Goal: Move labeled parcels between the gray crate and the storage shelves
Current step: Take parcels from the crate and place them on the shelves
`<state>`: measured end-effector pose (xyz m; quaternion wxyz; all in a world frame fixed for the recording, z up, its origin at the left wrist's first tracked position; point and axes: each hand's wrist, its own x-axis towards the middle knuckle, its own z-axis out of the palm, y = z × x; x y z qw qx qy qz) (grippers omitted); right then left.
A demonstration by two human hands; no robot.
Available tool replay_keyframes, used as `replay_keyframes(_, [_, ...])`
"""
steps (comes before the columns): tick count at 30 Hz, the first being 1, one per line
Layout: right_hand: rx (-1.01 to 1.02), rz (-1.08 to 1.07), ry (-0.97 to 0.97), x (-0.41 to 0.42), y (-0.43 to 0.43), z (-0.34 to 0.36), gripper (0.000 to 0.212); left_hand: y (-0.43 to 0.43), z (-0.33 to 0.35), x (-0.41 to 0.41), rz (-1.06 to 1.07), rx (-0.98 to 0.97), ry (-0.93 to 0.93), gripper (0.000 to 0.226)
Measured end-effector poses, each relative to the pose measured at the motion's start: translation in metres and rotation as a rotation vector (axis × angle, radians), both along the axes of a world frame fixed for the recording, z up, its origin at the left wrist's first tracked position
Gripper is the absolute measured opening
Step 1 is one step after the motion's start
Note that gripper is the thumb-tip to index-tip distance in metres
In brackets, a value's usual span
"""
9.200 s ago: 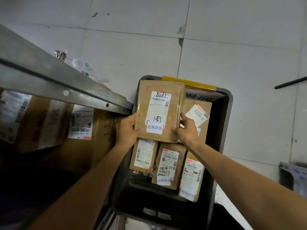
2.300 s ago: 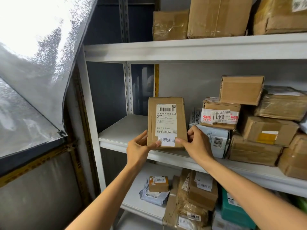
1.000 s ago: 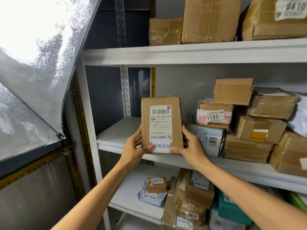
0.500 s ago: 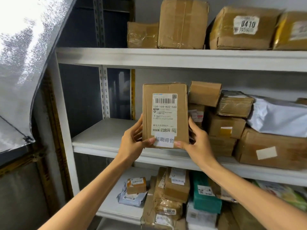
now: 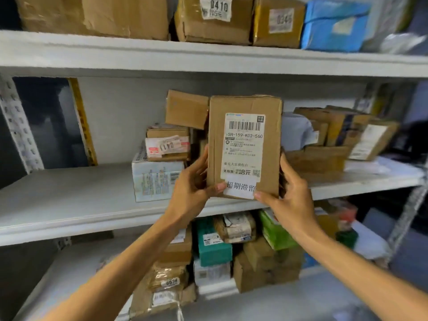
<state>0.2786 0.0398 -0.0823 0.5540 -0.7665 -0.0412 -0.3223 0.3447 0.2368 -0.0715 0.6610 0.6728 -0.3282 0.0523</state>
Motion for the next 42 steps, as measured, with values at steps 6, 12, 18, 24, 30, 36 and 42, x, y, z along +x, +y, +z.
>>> replay_keyframes(6, [-0.007,-0.268,0.018,-0.079,-0.106,-0.008,0.100,-0.138,-0.013,-0.020,-0.269,0.030,-0.025,0.088])
replay_keyframes(12, [0.045,-0.564,0.053,-0.181,-0.197,-0.035,0.102,-0.276,-0.039,-0.080,-0.559,0.044,0.020,0.081])
replay_keyframes(18, [0.070,-0.832,0.038,-0.285,-0.264,-0.054,0.101,-0.390,-0.052,-0.158,-0.820,0.101,0.040,0.084])
replay_keyframes(24, [0.093,-1.110,0.034,-0.401,-0.307,-0.066,0.101,-0.494,-0.063,-0.260,-1.076,0.148,0.020,0.088])
replay_keyframes(30, [0.119,-1.390,0.082,-0.511,-0.315,-0.081,0.101,-0.567,-0.080,-0.378,-1.329,0.209,0.008,0.090])
replay_keyframes(36, [0.209,-1.666,0.058,-0.581,-0.320,-0.102,0.102,-0.626,-0.101,-0.470,-1.607,0.281,-0.036,0.085])
replay_keyframes(42, [0.263,-1.944,0.049,-0.616,-0.334,-0.129,0.105,-0.683,-0.123,-0.539,-1.862,0.375,-0.080,0.075])
